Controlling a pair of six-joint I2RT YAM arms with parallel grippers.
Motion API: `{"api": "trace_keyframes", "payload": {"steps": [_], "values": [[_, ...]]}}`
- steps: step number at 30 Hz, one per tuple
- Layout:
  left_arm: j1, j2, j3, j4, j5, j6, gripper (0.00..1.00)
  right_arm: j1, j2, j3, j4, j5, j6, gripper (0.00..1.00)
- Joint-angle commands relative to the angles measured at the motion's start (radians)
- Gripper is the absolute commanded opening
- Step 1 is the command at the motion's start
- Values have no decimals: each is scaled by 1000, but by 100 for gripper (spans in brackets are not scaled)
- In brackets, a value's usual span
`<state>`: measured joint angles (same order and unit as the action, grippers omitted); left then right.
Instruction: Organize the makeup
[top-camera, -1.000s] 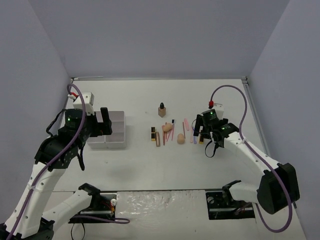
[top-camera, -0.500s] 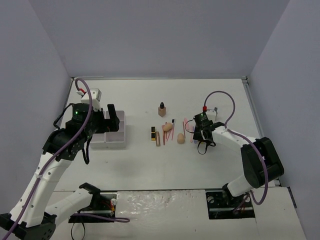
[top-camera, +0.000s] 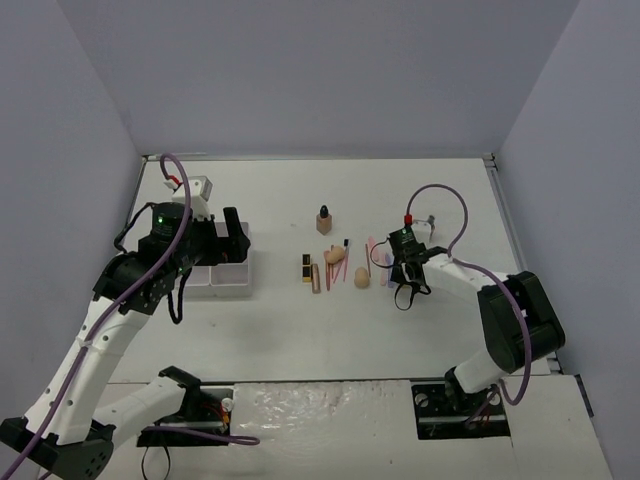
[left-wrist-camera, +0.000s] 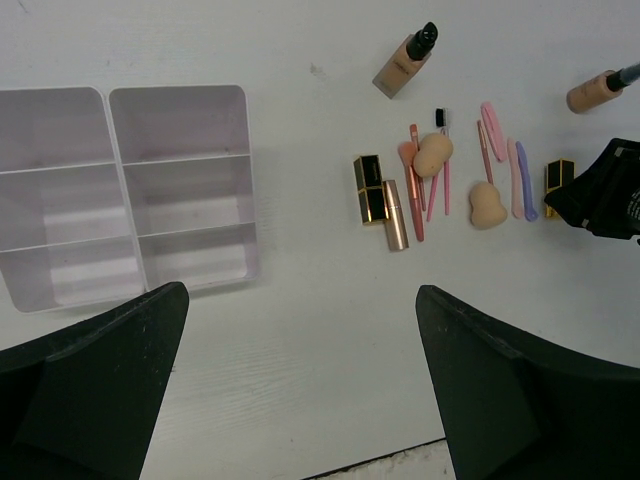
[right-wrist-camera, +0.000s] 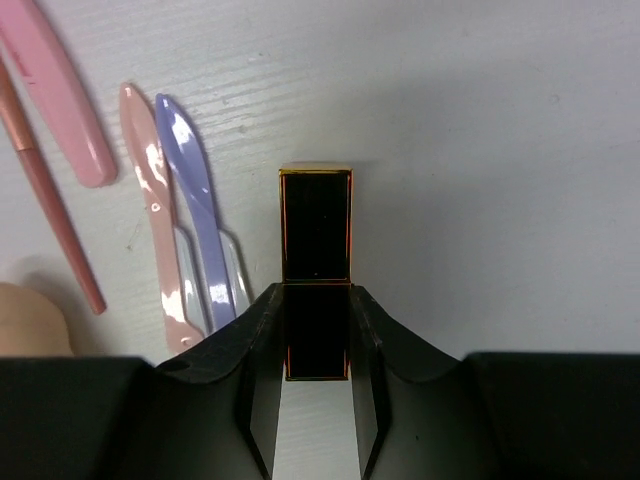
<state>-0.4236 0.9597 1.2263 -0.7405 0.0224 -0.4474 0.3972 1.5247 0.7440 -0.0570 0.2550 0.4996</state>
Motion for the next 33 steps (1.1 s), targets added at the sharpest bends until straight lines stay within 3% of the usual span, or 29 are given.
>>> {"api": "trace_keyframes", "payload": {"steps": [1, 7, 10, 20, 33], "values": [[-3, 16, 64, 88, 91, -68, 97, 49, -221, 27, 49, -54, -124, 0], [-6, 56, 79, 191, 237, -176, 97, 179, -453, 50, 243, -259, -263, 0], [-25, 84, 82, 254, 270, -259, 97, 252, -482, 61, 328, -314, -302, 0], [-153, 199, 98, 426, 195, -413, 96, 366, -391, 124, 505, -408, -331, 0], [-215, 326, 148, 457, 200, -432, 72, 391, -348, 158, 545, -474, -319, 0]]}}
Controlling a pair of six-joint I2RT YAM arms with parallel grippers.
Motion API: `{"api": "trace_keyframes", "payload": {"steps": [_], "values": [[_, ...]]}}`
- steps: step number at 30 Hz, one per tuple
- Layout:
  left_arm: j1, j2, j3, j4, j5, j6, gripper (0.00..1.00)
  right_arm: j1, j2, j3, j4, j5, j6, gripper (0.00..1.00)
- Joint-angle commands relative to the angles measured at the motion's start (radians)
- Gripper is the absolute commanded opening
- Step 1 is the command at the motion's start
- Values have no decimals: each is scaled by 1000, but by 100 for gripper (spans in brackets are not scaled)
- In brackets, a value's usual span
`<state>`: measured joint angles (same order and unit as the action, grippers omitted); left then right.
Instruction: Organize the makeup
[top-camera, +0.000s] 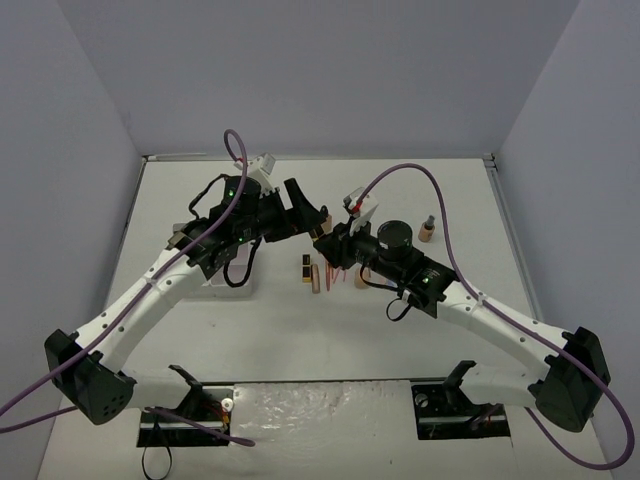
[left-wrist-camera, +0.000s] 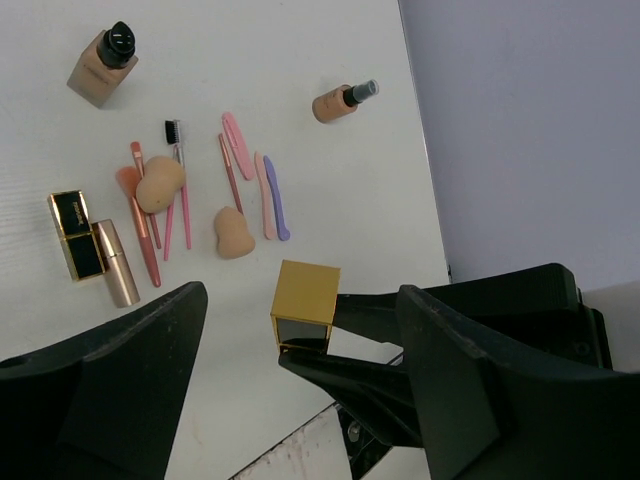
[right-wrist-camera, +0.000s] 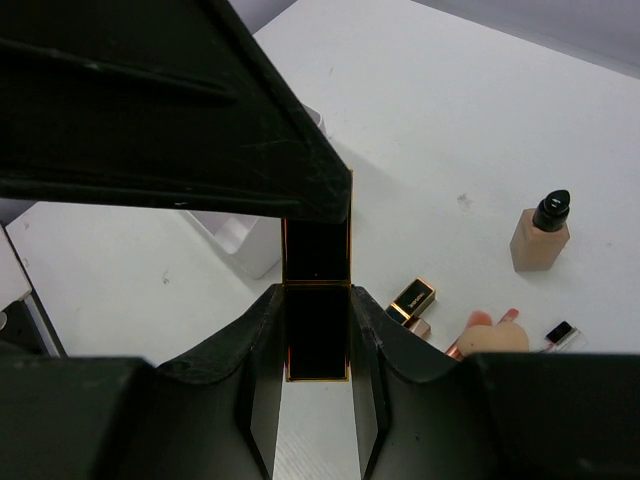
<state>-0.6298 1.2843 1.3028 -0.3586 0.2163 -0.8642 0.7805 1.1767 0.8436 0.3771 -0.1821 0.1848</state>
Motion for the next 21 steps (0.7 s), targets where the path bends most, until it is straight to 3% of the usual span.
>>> {"api": "trace_keyframes", "payload": {"steps": [1, 12, 16, 19, 21], "values": [[-10, 4, 71, 75, 9, -17, 68, 7, -1, 58, 110, -37, -6, 0], [-26, 20, 56, 107, 39, -39, 27, 6, -2, 52, 111, -46, -10, 0], [-30, 17, 44, 118, 42, -38, 8, 8, -3, 47, 112, -51, -10, 3], [-31, 13, 36, 117, 39, -27, 0, 8, -6, 43, 107, -50, -11, 12], [-30, 3, 30, 110, 25, -10, 0, 7, -8, 47, 94, -45, -17, 40]]}}
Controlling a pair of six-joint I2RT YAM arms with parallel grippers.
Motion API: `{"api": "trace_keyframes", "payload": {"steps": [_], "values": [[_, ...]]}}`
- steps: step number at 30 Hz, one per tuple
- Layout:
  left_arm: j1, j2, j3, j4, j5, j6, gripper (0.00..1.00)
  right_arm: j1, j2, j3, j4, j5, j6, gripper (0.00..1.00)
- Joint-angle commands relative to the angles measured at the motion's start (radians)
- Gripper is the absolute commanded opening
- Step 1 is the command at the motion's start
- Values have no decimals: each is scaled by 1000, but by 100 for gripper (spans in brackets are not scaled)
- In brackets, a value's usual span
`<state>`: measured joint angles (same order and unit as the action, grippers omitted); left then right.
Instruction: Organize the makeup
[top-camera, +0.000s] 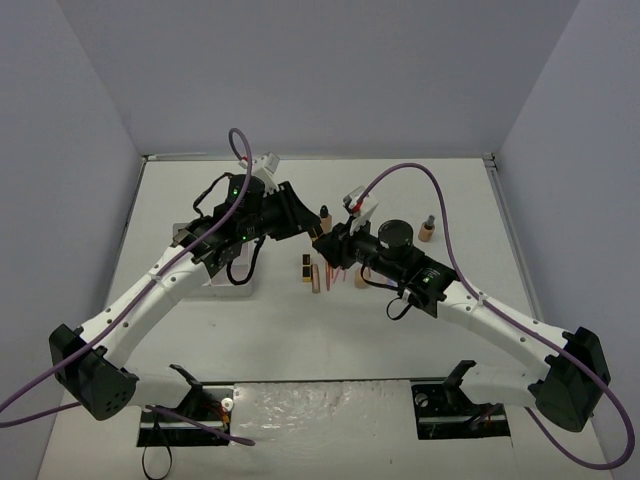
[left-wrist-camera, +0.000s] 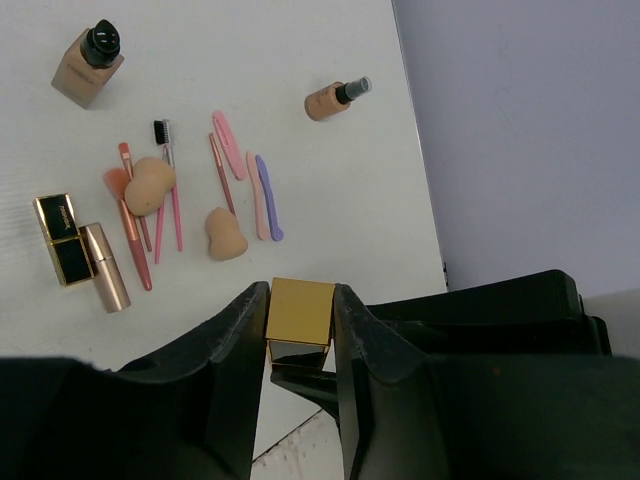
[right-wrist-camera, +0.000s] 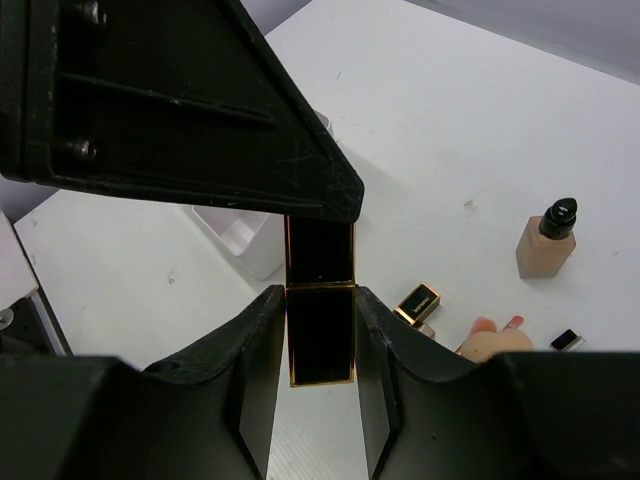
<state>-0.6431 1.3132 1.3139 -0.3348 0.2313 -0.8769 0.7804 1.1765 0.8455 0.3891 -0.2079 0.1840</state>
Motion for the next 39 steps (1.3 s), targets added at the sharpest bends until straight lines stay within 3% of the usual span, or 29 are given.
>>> {"api": "trace_keyframes", "payload": {"steps": [1, 4, 6, 11, 15, 21, 31, 39], "values": [[-17, -32, 15, 79, -4, 11, 0, 7, -8, 49, 69, -15, -22, 55], [-16, -52, 16, 22, -83, 91, 0, 8, -13, 53, 29, 5, -39, 89], [-13, -66, 29, -39, -169, 147, 0, 7, -17, 52, 3, 19, -49, 99], [11, -114, 28, -168, -402, 287, 0, 5, -46, 16, -50, 52, -54, 100], [77, -148, 2, -182, -501, 391, 0, 5, -100, -16, -97, 107, -58, 100], [246, -195, -65, -123, -449, 491, 0, -2, -161, -56, -169, 184, -54, 100], [414, -213, -199, 101, -347, 632, 0, -7, -237, -118, -212, 200, -18, 100], [445, -155, -261, 273, -250, 695, 0, -7, -241, -130, -217, 202, -29, 100]]}}
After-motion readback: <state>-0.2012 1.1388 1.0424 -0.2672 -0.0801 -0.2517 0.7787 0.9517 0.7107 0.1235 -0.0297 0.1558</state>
